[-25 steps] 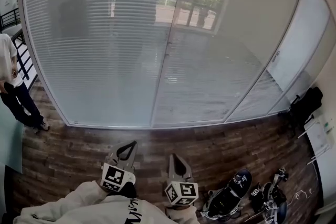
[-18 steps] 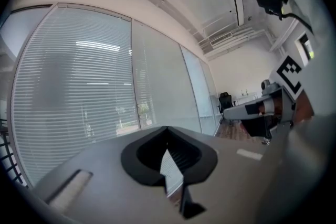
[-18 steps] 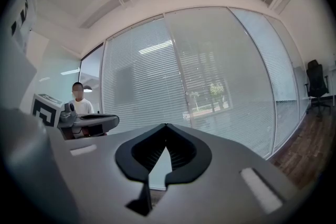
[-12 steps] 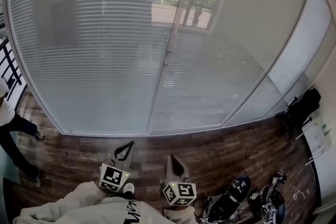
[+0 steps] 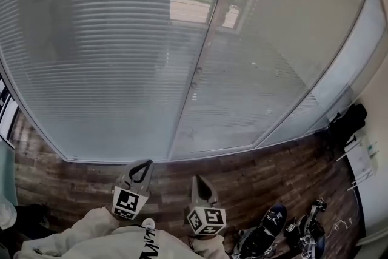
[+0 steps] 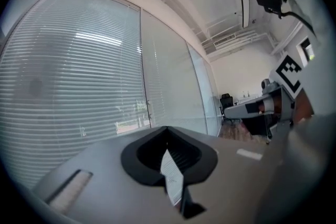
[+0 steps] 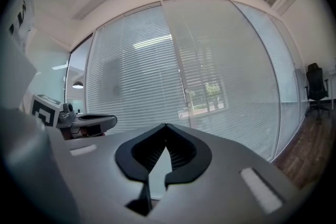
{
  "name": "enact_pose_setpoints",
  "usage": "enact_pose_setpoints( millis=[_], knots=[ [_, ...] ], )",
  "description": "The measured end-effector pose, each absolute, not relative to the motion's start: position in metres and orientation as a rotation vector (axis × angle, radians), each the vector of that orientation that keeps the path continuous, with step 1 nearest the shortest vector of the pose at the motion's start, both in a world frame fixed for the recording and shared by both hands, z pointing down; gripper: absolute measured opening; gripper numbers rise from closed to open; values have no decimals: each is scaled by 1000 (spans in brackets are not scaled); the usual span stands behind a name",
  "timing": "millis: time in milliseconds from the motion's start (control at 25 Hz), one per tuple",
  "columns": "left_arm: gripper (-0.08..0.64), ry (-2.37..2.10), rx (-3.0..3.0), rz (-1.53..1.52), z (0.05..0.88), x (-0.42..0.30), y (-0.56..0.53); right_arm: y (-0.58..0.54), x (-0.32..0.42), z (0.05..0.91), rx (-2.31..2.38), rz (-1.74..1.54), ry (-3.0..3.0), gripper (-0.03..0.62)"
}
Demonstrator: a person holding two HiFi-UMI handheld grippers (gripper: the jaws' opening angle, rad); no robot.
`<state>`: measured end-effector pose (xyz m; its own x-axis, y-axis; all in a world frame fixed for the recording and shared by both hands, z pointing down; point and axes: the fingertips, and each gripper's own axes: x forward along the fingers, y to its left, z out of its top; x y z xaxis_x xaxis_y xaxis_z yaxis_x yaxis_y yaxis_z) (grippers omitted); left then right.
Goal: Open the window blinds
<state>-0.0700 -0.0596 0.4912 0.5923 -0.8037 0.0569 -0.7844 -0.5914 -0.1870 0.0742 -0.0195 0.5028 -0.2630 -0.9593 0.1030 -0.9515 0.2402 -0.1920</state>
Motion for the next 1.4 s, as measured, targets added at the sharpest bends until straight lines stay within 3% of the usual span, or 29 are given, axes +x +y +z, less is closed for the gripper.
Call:
enact_pose_setpoints(
  millis=[800, 1400],
  knots=[
    [0, 1376, -2677, -189, 500, -85, -117, -76, 61, 506, -1890, -327, 2475, 2],
    [0, 1462, -2624, -243, 498, -41, -208, -182, 107, 508, -1791, -365, 2529, 2]
  ],
)
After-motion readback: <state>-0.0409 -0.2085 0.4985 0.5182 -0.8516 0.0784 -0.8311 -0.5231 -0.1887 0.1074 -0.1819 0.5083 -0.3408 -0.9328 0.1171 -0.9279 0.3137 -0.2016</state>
